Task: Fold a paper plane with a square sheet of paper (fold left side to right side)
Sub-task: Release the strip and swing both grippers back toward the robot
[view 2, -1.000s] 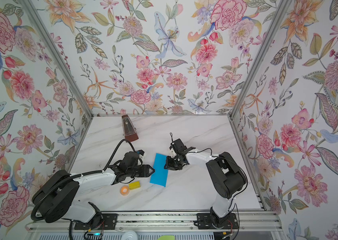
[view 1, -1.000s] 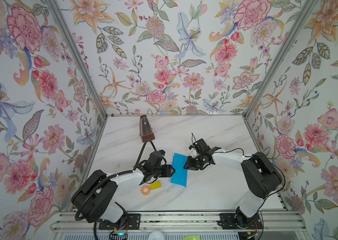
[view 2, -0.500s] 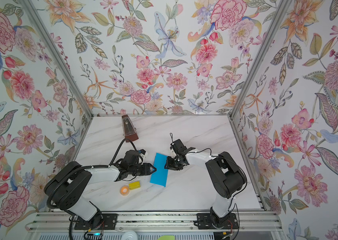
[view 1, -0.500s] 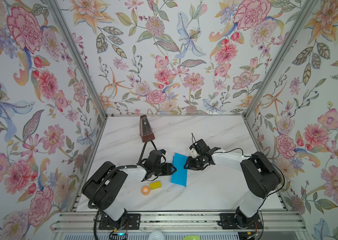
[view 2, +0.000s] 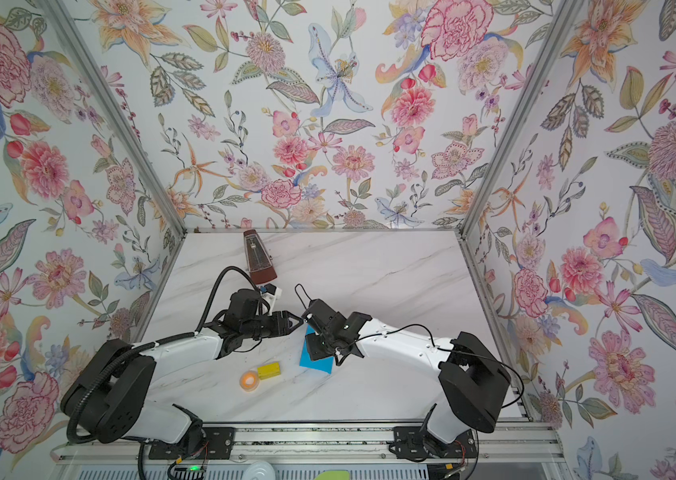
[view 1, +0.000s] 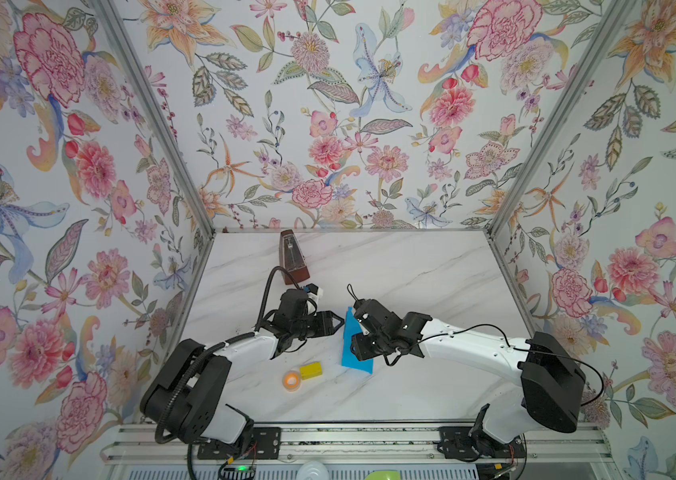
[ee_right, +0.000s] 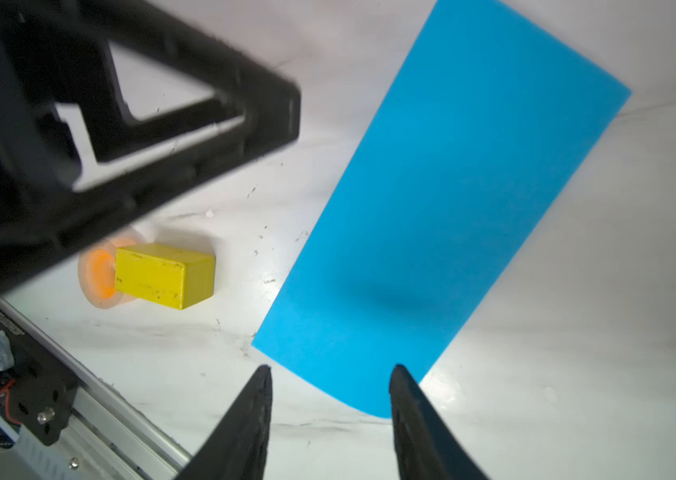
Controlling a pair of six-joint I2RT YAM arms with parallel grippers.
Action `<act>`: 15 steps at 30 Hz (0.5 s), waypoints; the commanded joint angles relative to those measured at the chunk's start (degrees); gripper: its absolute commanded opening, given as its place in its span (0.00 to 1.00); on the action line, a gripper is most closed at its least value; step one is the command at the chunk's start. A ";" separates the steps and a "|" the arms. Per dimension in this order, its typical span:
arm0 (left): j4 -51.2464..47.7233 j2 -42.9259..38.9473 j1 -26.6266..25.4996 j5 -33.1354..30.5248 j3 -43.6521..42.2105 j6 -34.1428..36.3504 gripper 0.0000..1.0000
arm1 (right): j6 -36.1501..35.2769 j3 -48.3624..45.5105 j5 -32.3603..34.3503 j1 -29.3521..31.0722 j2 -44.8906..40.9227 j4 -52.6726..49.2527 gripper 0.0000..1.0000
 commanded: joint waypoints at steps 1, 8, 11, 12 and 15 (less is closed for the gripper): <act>-6.63 -3.74 3.93 -1.88 0.21 3.36 0.58 | 1.42 4.87 10.26 4.67 4.43 -6.95 0.51; -12.04 -10.38 11.63 -1.50 -1.28 6.29 0.59 | 1.86 17.34 20.38 11.69 17.16 -17.54 0.56; -13.36 -12.09 13.18 -1.29 -1.57 7.02 0.59 | 2.64 21.31 23.72 13.48 21.08 -21.44 0.56; -13.63 -12.58 13.49 -1.24 -1.67 7.18 0.59 | 2.78 22.06 24.34 13.83 21.96 -22.29 0.56; -13.66 -13.33 13.81 -1.07 -2.36 7.20 0.59 | 3.21 23.11 25.57 14.60 23.60 -23.56 0.55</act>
